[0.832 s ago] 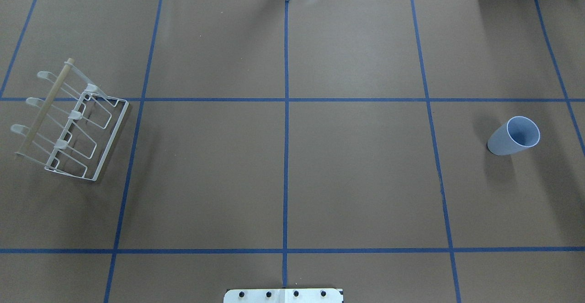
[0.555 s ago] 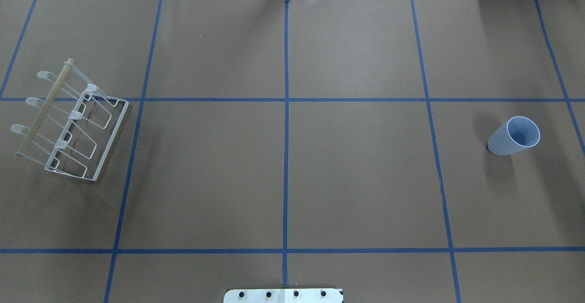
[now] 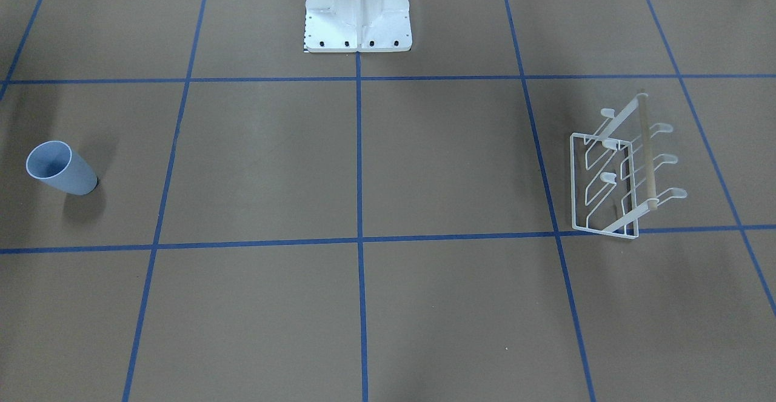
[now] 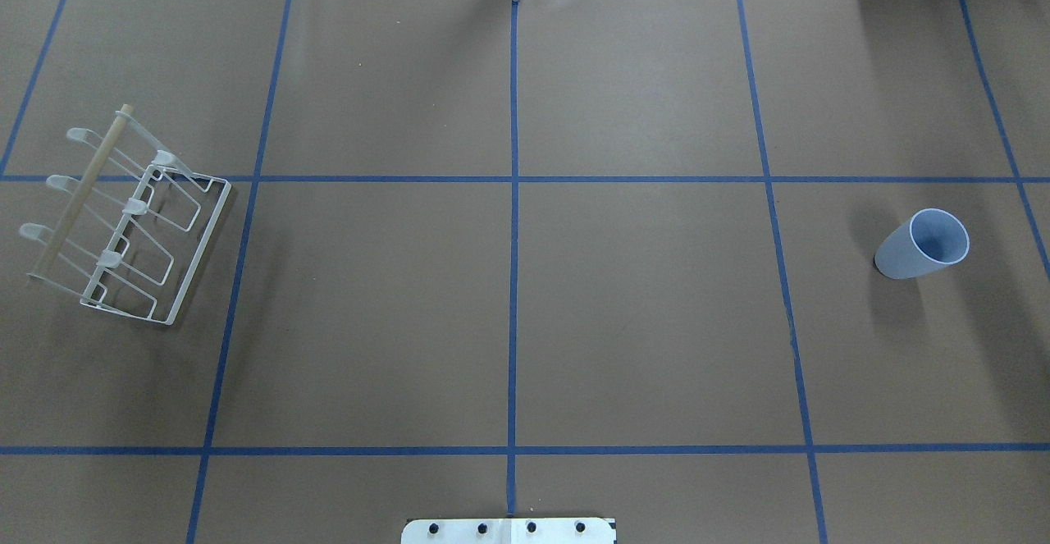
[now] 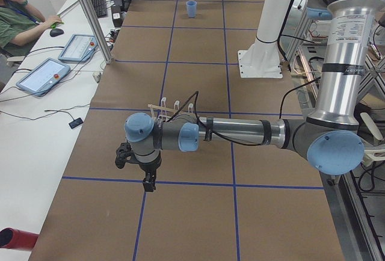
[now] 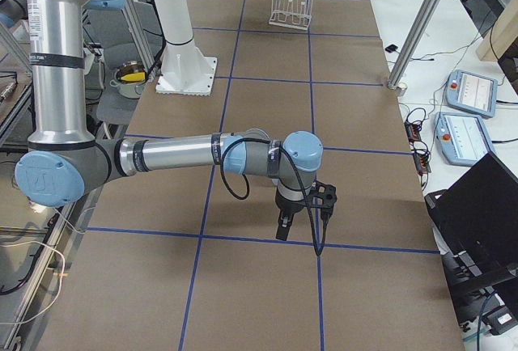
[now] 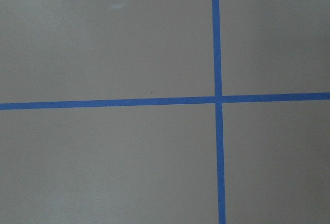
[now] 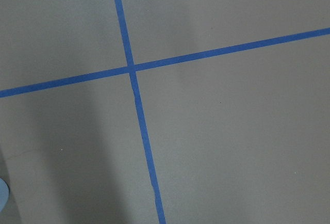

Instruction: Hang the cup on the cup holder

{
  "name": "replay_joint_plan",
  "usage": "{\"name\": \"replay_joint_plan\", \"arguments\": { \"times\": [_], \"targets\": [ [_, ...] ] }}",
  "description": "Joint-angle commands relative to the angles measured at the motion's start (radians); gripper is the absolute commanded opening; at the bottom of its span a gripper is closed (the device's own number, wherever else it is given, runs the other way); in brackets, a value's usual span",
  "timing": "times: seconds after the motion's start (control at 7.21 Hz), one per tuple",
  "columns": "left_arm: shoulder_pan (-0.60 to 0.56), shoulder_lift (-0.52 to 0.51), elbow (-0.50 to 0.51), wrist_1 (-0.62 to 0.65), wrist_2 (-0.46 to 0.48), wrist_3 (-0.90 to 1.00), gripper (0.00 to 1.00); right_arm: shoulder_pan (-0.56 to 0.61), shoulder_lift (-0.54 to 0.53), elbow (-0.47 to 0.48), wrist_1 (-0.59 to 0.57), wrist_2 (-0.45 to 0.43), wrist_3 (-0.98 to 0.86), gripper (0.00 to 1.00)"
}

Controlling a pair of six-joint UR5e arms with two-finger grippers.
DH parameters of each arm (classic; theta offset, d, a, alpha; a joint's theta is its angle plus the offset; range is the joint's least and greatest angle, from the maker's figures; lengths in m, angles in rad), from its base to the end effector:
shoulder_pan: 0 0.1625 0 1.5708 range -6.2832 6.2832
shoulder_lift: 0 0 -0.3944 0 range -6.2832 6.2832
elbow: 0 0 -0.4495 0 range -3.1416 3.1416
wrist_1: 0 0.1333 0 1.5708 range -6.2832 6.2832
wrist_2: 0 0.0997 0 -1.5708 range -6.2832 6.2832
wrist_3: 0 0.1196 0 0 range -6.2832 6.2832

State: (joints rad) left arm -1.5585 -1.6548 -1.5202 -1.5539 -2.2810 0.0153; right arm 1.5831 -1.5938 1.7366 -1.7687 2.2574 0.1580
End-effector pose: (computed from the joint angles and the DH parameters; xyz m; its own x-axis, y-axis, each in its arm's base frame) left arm -0.0481 -0.5842 0.6295 0.7578 0.0354 -0.6516 -0.0239 0.9994 0.0265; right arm 0.0640 -0.5296 0.5907 0.7614 0.2010 0.6164 -0.1337 0.9790 -0.1540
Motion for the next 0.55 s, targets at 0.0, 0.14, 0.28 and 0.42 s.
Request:
{"name": "replay_joint_plan", "arguments": {
  "times": [0.0, 0.14, 0.28, 0.42],
  "targets": [
    [0.0, 0.01, -0.005, 0.0, 0.0, 0.0, 0.99, 0.0, 0.0, 0.0, 0.0, 0.001, 0.0, 1.0],
    [0.0, 0.01, -0.005, 0.0, 0.0, 0.002, 0.99, 0.0, 0.002, 0.0, 0.0, 0.001, 0.0, 1.0],
    [0.002, 0.007, -0.008, 0.001, 0.0, 0.0, 0.99, 0.0, 0.002, 0.0, 0.002, 0.007, 0.001, 1.0],
    [0.002, 0.004, -0.011, 0.001, 0.002, 0.0, 0.99, 0.0, 0.003, 0.0, 0.003, 0.004, 0.002, 1.0]
  ]
}}
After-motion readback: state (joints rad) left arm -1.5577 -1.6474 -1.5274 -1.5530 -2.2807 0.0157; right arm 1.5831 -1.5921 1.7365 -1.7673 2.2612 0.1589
